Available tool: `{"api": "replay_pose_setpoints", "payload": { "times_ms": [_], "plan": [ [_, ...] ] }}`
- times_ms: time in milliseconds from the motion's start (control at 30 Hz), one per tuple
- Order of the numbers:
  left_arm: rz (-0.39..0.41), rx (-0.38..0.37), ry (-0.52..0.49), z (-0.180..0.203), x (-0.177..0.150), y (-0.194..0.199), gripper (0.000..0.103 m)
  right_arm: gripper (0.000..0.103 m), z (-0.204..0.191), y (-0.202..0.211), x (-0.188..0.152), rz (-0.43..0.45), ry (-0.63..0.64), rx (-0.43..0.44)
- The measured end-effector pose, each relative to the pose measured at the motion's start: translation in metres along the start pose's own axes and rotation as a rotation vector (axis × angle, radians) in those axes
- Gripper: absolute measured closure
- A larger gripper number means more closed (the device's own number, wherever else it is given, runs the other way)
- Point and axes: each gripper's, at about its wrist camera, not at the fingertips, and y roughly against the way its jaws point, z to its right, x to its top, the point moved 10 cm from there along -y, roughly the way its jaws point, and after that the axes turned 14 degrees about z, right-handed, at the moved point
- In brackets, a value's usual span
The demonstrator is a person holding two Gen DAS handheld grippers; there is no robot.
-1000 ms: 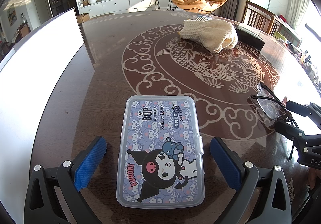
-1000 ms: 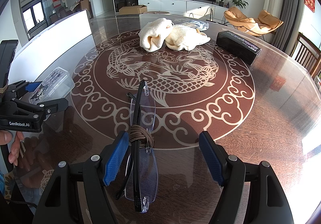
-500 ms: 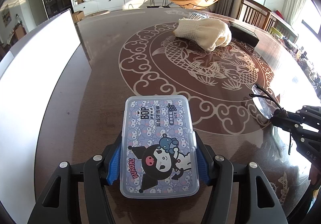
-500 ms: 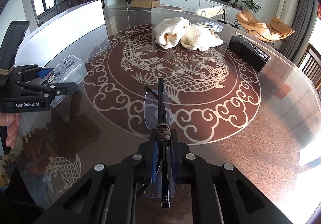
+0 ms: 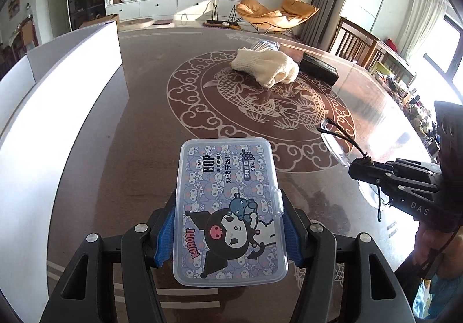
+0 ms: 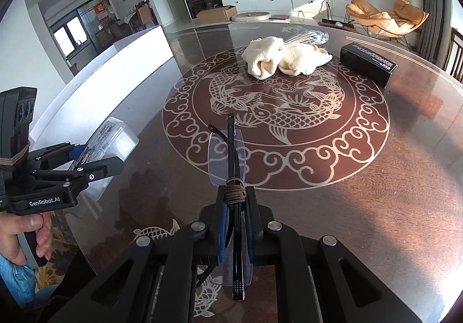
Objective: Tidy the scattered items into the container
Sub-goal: 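Carry the plastic box and eyeglasses into the cardboard box and open both grippers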
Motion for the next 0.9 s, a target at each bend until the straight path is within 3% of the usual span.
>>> {"api": "replay_pose_setpoints", "payload": {
  "times_ms": [133,267,367,467,567,667,833,867,900],
  "plan": [
    [0.085,0.048,0.001,-0.043,0.044,0.048,0.042,0.091,-0.056,-0.005,0.039,0.042,0.046,0.093],
    [0.120,0.162,0.038,-0.132,0.081,0.089,0.042,0.091,-0.141,-0.018,0.096,0.093,0.087,0.235],
    [0.106,0.268,0.119,-0.215,0.087,0.110,0.042,0.091,-0.222,-0.034,0.130,0.097,0.119,0.361],
    [0.070,0.367,0.209,-0.290,0.074,0.124,0.042,0.091,-0.304,-0.055,0.146,0.070,0.138,0.483],
    [0.018,0.453,0.297,-0.350,0.050,0.130,0.042,0.091,-0.368,-0.086,0.142,0.031,0.189,0.530],
    [-0.050,0.507,0.322,-0.385,0.026,0.124,0.042,0.091,-0.408,-0.124,0.117,-0.046,0.239,0.522],
    [-0.134,0.515,0.340,-0.396,0.001,0.111,0.041,0.088,-0.428,-0.165,0.083,-0.156,0.278,0.484],
    [-0.142,0.515,0.342,-0.396,-0.002,0.108,0.040,0.086,-0.427,-0.170,0.079,-0.178,0.273,0.478],
    [-0.146,0.523,0.341,-0.397,-0.004,0.107,0.036,0.075,-0.426,-0.174,0.076,-0.197,0.266,0.475]
  ]
}}
